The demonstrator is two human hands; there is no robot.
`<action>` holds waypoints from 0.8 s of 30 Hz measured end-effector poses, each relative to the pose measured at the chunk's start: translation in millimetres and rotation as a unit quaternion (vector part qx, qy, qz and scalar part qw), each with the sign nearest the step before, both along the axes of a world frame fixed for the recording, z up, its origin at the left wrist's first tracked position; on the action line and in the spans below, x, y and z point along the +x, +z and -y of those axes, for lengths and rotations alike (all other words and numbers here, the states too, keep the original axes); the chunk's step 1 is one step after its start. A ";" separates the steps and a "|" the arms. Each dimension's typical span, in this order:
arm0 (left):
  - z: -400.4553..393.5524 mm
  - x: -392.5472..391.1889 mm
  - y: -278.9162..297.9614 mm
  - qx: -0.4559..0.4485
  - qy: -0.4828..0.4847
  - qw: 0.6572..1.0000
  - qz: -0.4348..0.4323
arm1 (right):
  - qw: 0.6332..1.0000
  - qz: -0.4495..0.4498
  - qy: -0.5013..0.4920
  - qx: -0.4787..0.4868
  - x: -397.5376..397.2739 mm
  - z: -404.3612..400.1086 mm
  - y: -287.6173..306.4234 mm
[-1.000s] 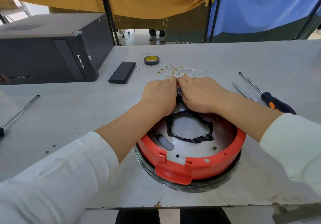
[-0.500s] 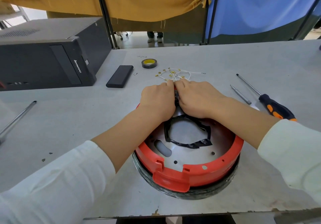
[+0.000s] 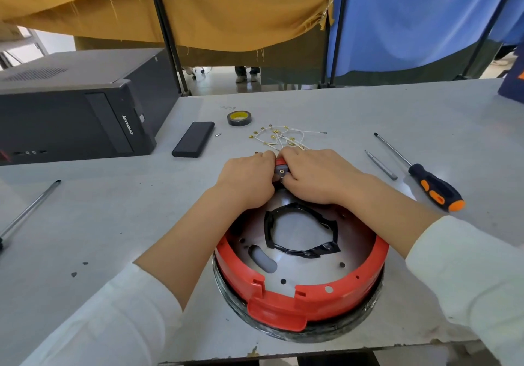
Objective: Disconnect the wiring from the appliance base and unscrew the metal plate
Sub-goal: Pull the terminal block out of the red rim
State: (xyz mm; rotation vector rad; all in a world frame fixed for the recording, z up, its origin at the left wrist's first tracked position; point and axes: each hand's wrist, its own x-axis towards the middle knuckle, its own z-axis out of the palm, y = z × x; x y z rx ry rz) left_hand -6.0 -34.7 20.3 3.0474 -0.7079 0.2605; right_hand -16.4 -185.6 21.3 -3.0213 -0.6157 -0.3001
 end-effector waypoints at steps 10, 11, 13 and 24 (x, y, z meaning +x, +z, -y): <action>1.1 -14.7 -5.7 0.002 0.033 0.999 0.029 | 0.997 0.050 0.046 -0.043 -9.3 1.5 -7.1; 2.1 -14.9 -5.9 0.006 0.038 0.999 0.031 | 0.996 0.055 0.047 -0.046 -9.2 1.7 -8.2; 4.6 -14.9 -6.1 0.014 0.047 0.998 0.033 | 0.996 0.061 0.047 -0.052 -7.8 1.5 -10.2; 9.2 -15.4 -0.3 0.007 0.080 0.996 0.031 | 0.996 0.063 0.025 -0.061 -2.7 -1.5 -10.7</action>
